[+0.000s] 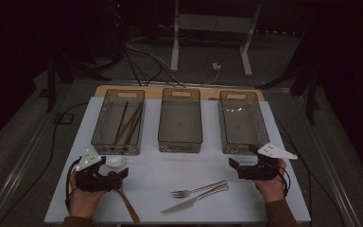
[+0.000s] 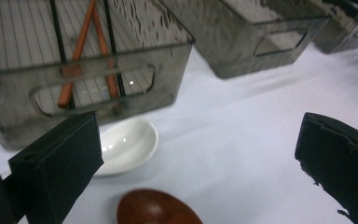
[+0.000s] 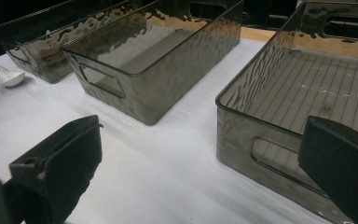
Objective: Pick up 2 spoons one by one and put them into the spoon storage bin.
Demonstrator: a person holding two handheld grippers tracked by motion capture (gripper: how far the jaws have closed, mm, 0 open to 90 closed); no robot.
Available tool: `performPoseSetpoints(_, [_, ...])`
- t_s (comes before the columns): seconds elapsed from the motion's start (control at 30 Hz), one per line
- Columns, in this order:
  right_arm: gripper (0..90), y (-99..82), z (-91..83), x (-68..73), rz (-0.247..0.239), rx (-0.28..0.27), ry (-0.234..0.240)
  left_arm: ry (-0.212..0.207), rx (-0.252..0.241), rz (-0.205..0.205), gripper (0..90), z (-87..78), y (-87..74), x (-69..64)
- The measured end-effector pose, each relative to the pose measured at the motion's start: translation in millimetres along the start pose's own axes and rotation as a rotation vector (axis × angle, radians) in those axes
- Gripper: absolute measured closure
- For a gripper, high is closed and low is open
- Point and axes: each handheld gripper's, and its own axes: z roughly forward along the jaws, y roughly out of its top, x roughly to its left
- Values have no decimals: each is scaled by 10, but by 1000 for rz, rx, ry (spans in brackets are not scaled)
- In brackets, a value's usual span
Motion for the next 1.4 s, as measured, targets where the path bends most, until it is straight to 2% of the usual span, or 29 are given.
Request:
performPoseSetpoints(0.5, [0,0,-1,19,0,-2,5,21,62,-18,16,48,-288,-170])
performPoseSetpoints(0.77, [0,-5,7,23,4,-1,8,36,127,-29,20,67,-411,-232])
performPoseSetpoints(1.13, [0,-5,6,22,4,-2,8,97,217,-46,20,85,-490,-264])
performPoseSetpoints(1.27, [0,-3,3,20,5,-5,8,116,247,-41,21,122,-508,-262])
performPoseSetpoints(1.4, [0,-2,1,22,3,-6,8,165,253,-25,101,116,-498,-289])
